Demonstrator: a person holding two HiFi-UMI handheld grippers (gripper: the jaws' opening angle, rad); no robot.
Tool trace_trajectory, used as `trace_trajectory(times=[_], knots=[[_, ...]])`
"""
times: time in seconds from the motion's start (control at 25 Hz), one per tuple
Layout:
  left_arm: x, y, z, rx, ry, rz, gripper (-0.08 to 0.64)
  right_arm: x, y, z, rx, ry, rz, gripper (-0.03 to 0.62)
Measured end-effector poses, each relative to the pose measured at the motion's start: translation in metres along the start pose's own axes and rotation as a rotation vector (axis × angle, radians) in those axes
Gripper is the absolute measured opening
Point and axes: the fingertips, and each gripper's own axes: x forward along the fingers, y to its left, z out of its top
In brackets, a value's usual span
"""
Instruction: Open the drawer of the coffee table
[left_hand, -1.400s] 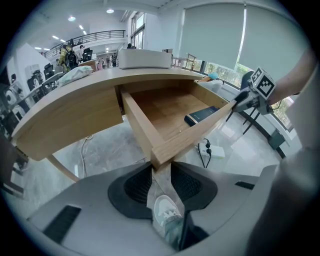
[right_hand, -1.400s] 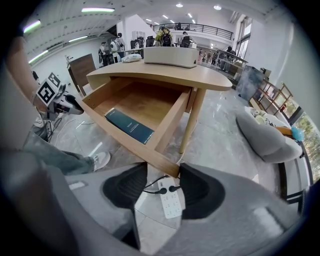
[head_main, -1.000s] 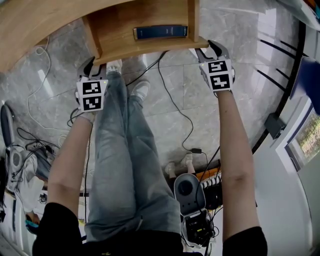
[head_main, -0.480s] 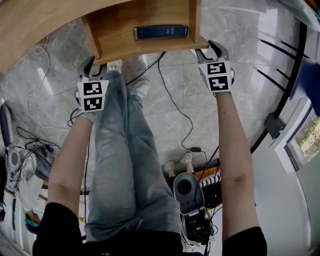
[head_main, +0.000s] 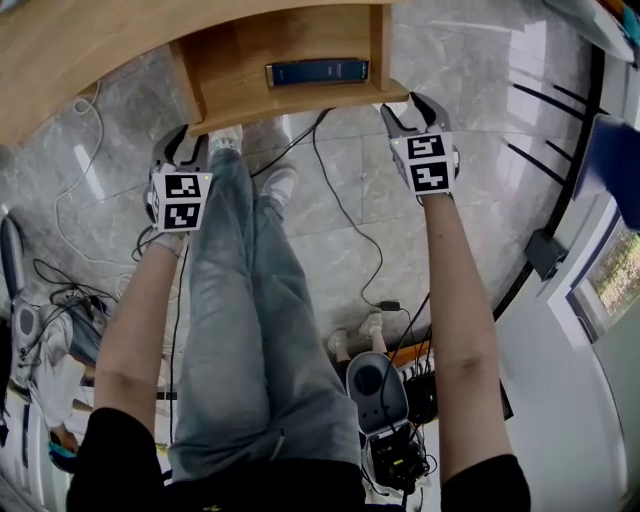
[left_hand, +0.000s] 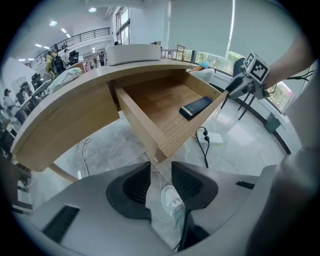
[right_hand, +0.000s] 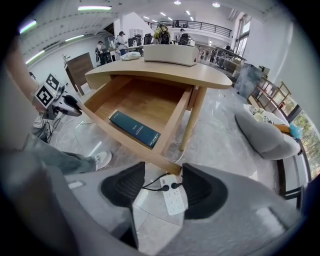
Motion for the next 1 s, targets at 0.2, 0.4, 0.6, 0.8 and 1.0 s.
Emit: trace_trajectory(times=[0.2, 0.4, 0.6, 0.8, 1.0], knots=[[-0.025, 0.003, 0.0, -0.034, 0.005, 0.01, 0.138, -0.028, 0.016, 0.012, 0.011, -0.043, 0.013, 0.229], [-0.056, -0.002, 0.023, -0.03, -0.045, 0.0, 0.138, -0.063, 0.041, 0.035, 0.034, -0.114, 0.034, 0.189], [-0.092, -0.012, 0.053, -0.032, -0.12, -0.008, 0.134, -0.104, 0.059, 0.058, 0.052, -0.193, 0.037, 0.134], [-0.135, -0.025, 0.079, -0.037, -0.203, -0.01, 0.079, -0.145, 0.075, 0.075, 0.039, -0.255, 0.041, 0.069], [-0.183, -0.037, 0.098, -0.074, -0.268, -0.032, 0.03, -0.189, 0.087, 0.094, 0.066, -0.313, 0.045, 0.014]])
